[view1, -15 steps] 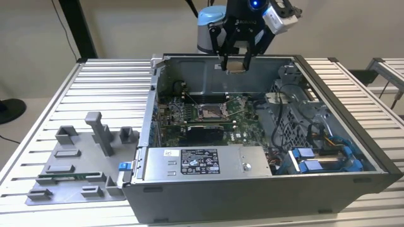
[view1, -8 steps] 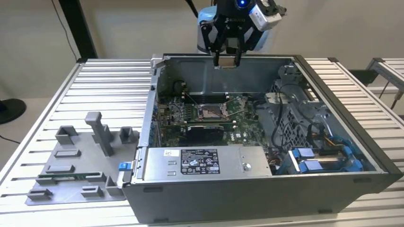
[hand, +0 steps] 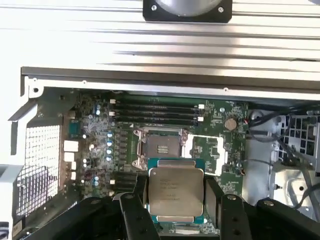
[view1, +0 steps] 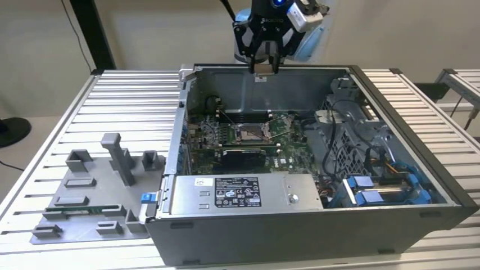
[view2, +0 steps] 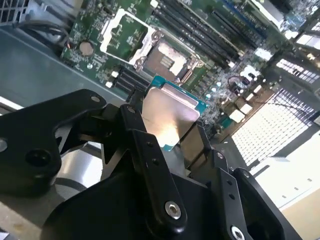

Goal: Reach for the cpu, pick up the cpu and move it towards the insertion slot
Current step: 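Pick up the cpu and move it towards the insertion slot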

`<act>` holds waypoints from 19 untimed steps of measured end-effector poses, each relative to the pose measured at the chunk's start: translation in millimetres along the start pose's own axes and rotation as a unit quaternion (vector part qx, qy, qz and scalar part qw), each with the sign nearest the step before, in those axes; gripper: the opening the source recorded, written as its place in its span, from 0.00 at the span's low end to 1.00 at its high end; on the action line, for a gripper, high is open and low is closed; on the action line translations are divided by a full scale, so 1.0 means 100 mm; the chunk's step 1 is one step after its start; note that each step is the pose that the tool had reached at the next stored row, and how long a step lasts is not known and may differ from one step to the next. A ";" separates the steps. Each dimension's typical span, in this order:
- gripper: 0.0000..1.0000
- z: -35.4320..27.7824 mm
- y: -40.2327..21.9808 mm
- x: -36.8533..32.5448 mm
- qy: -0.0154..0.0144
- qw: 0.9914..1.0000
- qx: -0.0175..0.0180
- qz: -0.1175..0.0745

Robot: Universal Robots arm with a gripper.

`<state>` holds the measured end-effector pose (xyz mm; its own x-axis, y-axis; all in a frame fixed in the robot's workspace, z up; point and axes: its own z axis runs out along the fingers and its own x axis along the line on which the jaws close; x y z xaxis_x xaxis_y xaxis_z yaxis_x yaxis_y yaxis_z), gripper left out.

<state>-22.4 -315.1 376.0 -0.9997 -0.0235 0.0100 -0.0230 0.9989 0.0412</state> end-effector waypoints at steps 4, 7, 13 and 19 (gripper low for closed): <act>0.00 0.026 0.041 0.074 0.000 1.000 0.000 0.002; 0.00 0.037 0.056 0.139 0.000 1.000 0.000 0.005; 0.00 0.038 0.057 0.158 0.000 1.000 0.000 0.005; 0.00 0.038 0.057 0.162 0.000 1.000 0.000 0.005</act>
